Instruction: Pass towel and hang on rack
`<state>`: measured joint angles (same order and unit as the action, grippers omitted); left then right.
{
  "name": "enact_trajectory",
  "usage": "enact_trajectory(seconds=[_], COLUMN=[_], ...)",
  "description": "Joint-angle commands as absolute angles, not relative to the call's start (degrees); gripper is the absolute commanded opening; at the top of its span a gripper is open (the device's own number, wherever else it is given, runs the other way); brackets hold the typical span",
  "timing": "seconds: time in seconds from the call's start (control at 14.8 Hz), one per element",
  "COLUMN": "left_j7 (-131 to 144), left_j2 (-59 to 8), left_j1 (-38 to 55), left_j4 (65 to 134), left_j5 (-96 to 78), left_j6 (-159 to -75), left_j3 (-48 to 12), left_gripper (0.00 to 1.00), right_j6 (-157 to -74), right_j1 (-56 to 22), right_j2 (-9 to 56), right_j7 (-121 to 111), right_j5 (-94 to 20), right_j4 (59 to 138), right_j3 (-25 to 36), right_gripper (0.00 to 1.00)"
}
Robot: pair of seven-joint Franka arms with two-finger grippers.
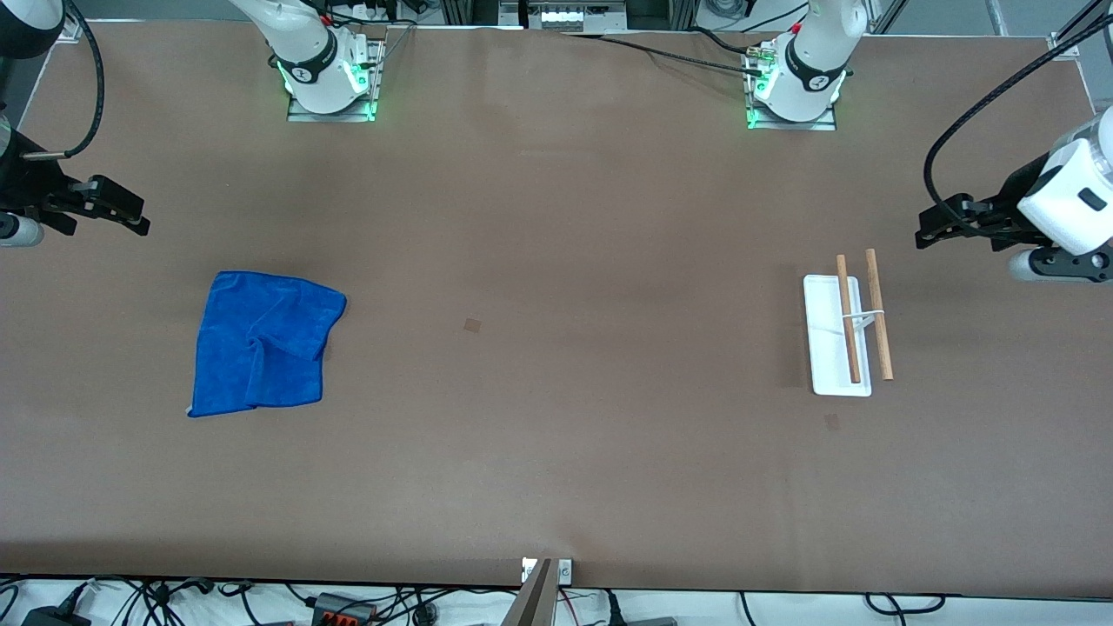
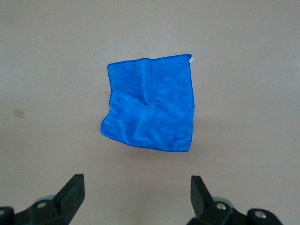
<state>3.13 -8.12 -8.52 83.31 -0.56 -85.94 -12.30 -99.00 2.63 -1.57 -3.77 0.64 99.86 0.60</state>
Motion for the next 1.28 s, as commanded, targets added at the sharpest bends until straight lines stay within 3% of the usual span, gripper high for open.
enact_trajectory(seconds=[0.0, 0.67, 1.21], left_j7=[3.25, 3.78, 2.99], left_j2=[-8.35, -7.56, -7.47], left_j1=[-8.61, -8.53, -8.61], left_j4=[82.35, 82.18, 82.18], left_j5=[0.44, 0.44, 0.62], left_j6=[-85.60, -85.17, -83.58], left_j3=[-12.31, -12.66, -12.48], left_gripper=[1.00, 1.00, 1.00], right_j6=[-98.79, -99.67, -108.01], right_j1=[2.90, 2.99, 3.51], right_j2=[-1.67, -0.27, 10.19], right_j7=[-3.87, -4.30, -4.75], right_j5=[-0.18, -0.96, -0.44], right_j4=[99.14, 98.96, 98.79], right_j3=[0.44, 0.44, 0.88], right_gripper=[1.00, 1.00, 1.00])
